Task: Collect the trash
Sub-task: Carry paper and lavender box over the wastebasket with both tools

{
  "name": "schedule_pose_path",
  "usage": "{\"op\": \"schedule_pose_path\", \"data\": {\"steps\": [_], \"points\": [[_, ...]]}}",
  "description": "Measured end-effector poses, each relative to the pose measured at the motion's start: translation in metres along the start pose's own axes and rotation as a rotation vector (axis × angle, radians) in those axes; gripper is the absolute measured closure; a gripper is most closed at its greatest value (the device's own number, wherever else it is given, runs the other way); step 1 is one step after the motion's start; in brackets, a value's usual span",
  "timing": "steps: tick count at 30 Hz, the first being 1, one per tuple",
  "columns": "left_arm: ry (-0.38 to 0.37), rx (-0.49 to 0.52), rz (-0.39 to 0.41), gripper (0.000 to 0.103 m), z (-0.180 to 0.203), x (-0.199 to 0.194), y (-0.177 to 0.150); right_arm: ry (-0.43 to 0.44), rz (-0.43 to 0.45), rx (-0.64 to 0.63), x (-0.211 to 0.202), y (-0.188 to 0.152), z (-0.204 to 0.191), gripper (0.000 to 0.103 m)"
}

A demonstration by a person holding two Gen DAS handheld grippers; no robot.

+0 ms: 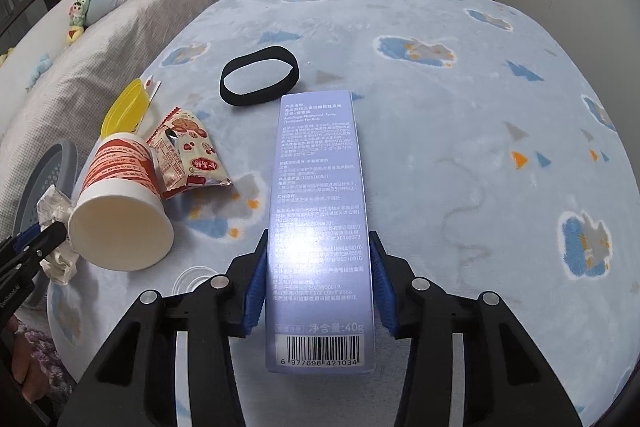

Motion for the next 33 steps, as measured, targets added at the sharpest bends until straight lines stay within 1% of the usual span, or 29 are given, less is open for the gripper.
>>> {"op": "schedule_pose_path", "data": {"steps": [5, 10, 14, 16, 18, 21, 24, 28, 33], "points": [[-0.010, -0.006, 0.019, 0.067, -0.005, -0.009, 0.001, -0.009, 0.032, 0.028, -0.009, 0.002, 0.003, 0.059], [-0.025, -0.016, 0.046, 0.067, -0.010, -0.025, 0.005, -0.023, 0.091, 0.053, -0.029, 0.008, 0.006, 0.059], [-0.034, -0.012, 0.087, 0.067, -0.014, -0.042, 0.010, -0.002, 0.154, 0.063, -0.052, 0.015, -0.003, 0.059], [-0.035, -0.011, 0.110, 0.067, -0.018, -0.052, 0.014, 0.023, 0.191, 0.062, -0.065, 0.021, -0.012, 0.059], [-0.028, -0.012, 0.130, 0.067, -0.025, -0.061, 0.018, 0.050, 0.215, 0.049, -0.073, 0.027, -0.024, 0.059], [-0.018, -0.029, 0.146, 0.067, -0.041, -0.071, 0.024, 0.095, 0.243, -0.006, -0.081, 0.041, -0.055, 0.059], [0.011, -0.046, 0.166, 0.067, -0.060, -0.079, 0.030, 0.140, 0.254, -0.067, -0.083, 0.053, -0.088, 0.059], [0.063, -0.065, 0.183, 0.067, -0.089, -0.085, 0.038, 0.196, 0.252, -0.152, -0.079, 0.067, -0.136, 0.059], [0.125, -0.095, 0.202, 0.067, -0.122, -0.084, 0.042, 0.279, 0.247, -0.215, -0.067, 0.085, -0.190, 0.059]]}}
Point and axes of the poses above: each gripper's, at about its wrist camera, not at the fingertips, and x roughly the way its jaws point, z to its right, y to its top, the point moved 1 cm from there along x, roughly the way its jaws point, and after that the axes turned 13 degrees about -x, right-handed, at the moved point
